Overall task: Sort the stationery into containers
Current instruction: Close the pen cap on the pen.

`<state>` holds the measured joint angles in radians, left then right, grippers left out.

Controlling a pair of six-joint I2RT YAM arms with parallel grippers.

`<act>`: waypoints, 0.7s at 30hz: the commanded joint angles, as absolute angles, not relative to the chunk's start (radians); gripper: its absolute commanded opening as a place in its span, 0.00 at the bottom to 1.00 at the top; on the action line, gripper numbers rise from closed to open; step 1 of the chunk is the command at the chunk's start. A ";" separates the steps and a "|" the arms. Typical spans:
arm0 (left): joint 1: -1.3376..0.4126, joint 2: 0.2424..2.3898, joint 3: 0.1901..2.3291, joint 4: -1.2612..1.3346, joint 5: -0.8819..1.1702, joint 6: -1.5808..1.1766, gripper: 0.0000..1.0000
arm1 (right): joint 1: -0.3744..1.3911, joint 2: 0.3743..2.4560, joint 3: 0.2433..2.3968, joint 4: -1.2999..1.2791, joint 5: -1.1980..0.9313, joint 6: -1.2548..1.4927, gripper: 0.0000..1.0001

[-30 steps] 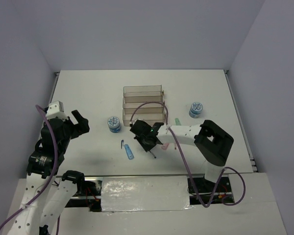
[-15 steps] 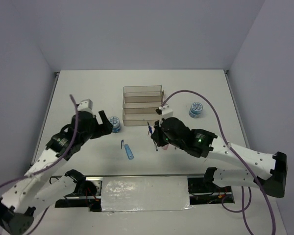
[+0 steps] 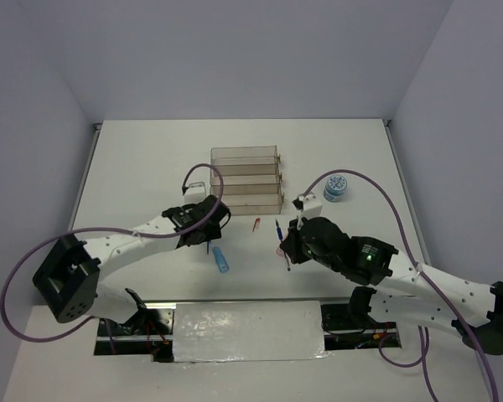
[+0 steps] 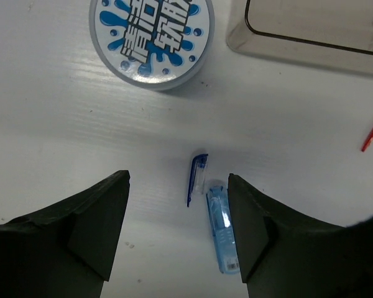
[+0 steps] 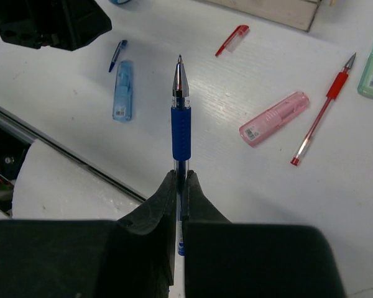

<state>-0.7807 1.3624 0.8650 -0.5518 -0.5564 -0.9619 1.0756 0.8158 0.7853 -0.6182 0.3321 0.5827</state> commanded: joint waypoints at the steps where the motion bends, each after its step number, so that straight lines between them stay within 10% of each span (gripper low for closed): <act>1: -0.795 1.440 0.922 -0.541 -0.630 -1.034 0.76 | 1.075 0.793 0.762 -0.617 0.336 0.589 0.00; 21: -0.796 1.534 0.807 -0.393 -0.557 -1.028 0.64 | 1.075 0.815 0.719 -0.566 0.305 0.572 0.00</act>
